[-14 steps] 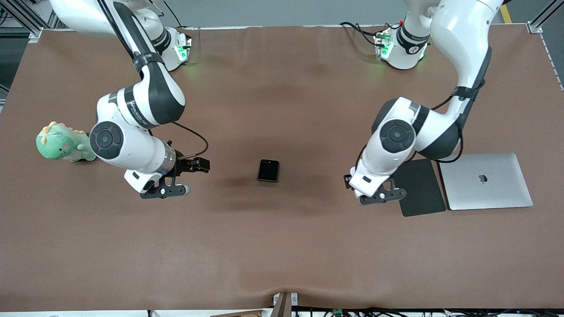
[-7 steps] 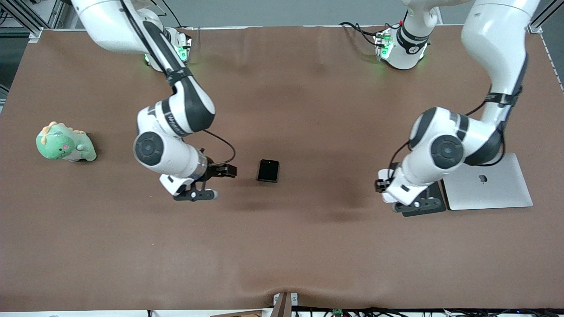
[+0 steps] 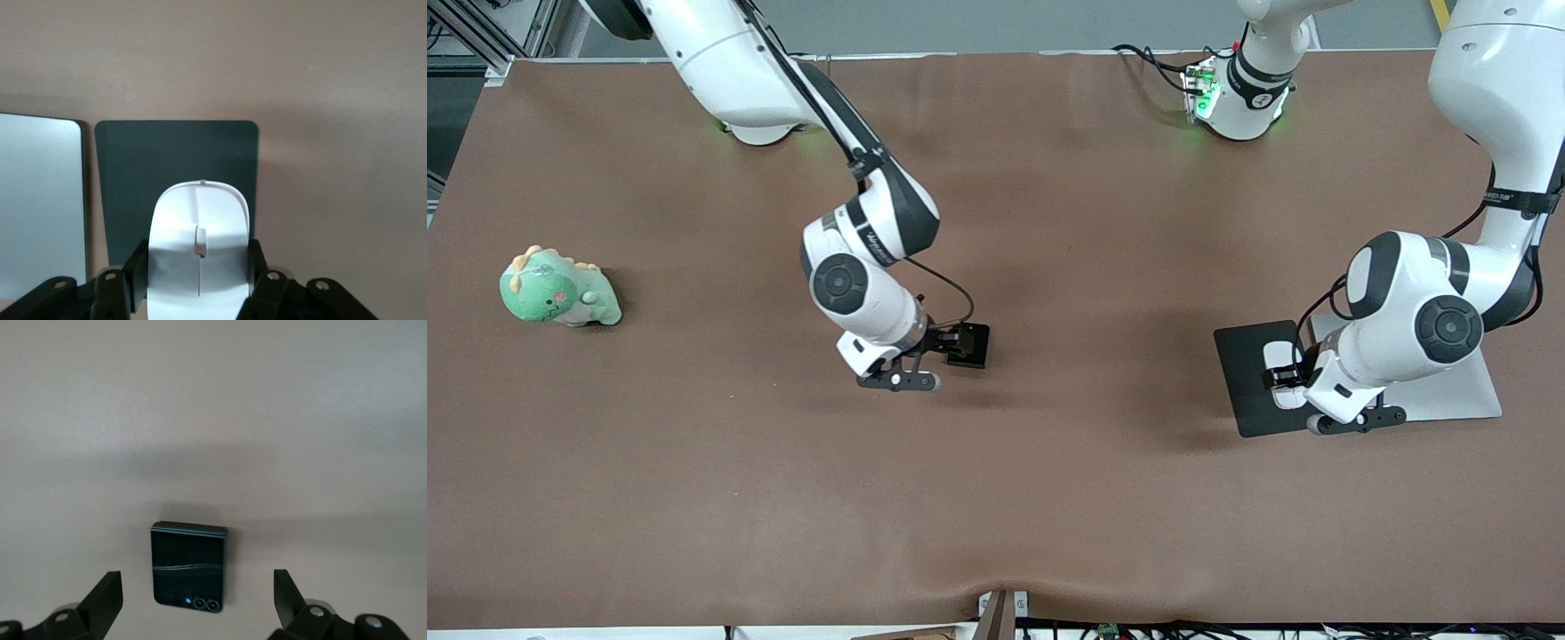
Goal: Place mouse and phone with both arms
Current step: 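Lower the mouse onto the pad while the right gripper grasps the phone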
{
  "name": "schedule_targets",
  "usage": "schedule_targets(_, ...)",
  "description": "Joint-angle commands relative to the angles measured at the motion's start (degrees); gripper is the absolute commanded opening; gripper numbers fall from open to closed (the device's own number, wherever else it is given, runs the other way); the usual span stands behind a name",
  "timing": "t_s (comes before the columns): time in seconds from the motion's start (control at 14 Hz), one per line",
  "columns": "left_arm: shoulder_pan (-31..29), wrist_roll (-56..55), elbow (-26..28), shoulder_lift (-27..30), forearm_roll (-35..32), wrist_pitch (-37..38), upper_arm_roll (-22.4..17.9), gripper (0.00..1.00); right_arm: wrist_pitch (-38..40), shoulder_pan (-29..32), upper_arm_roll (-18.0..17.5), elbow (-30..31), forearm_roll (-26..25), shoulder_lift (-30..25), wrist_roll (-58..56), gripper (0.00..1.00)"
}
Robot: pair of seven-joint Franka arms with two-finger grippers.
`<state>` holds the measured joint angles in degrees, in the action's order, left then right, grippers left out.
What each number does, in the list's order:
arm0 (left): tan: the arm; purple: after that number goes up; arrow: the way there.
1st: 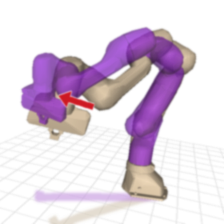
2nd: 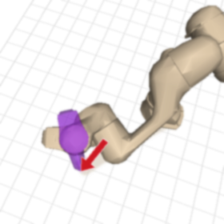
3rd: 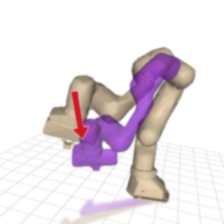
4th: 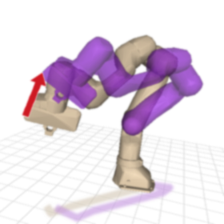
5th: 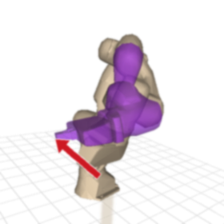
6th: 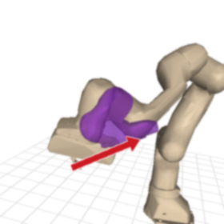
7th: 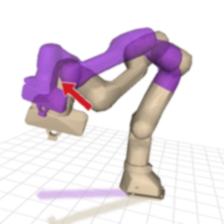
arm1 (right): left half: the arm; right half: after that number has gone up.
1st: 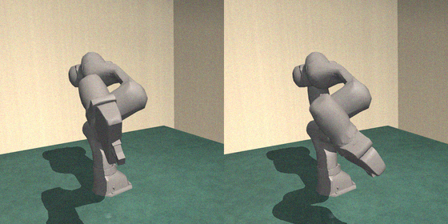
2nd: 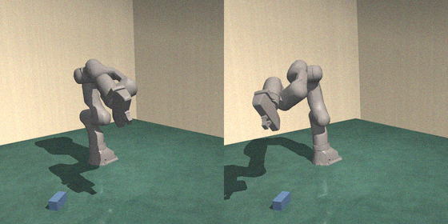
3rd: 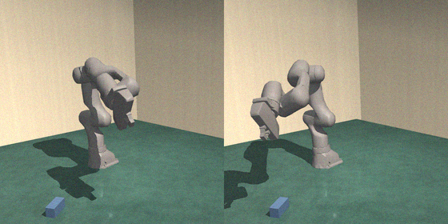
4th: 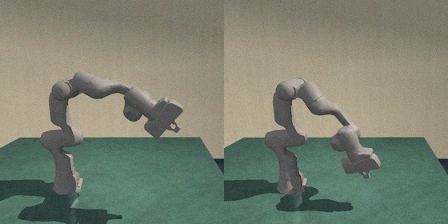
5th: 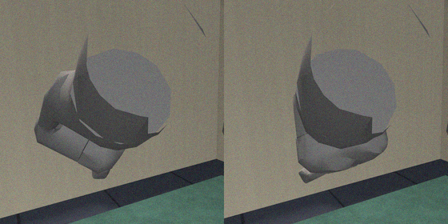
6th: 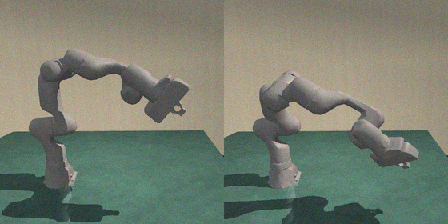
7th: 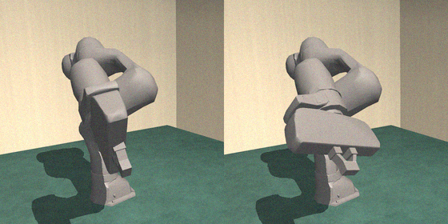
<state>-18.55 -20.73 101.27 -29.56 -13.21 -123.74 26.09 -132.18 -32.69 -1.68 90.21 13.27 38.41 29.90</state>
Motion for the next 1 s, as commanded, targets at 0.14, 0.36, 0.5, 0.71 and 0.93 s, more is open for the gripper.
schedule_targets(0.14, -2.81, -0.28, 7.27, -0.67, -1.11, -11.16, 0.81, 0.54, -0.45, -4.22, 0.71, -5.74, -7.81, 6.15, 5.67, 1.00)
schedule_targets(0.36, -2.90, -0.63, 8.32, -2.60, -1.20, -15.29, 0.46, 0.54, -0.45, -4.93, 0.62, -7.06, -11.42, 7.99, 10.52, 1.00)
schedule_targets(0.5, -2.81, -0.72, 8.77, -3.48, -1.29, -16.62, -0.16, 0.54, -0.53, -5.11, 0.62, -7.24, -11.43, 8.70, 10.79, 1.00)
schedule_targets(0.71, -2.81, -0.72, 8.68, -4.45, -1.90, -17.24, -1.03, 0.54, -1.49, -5.19, 0.62, -7.24, -11.34, 9.75, 11.41, 1.00)
schedule_targets(0.93, -2.89, -1.07, 8.68, -5.68, -4.01, -18.55, -1.65, 0.54, -2.47, -5.28, 0.62, -7.24, -11.25, 10.63, 12.72, 1.00)
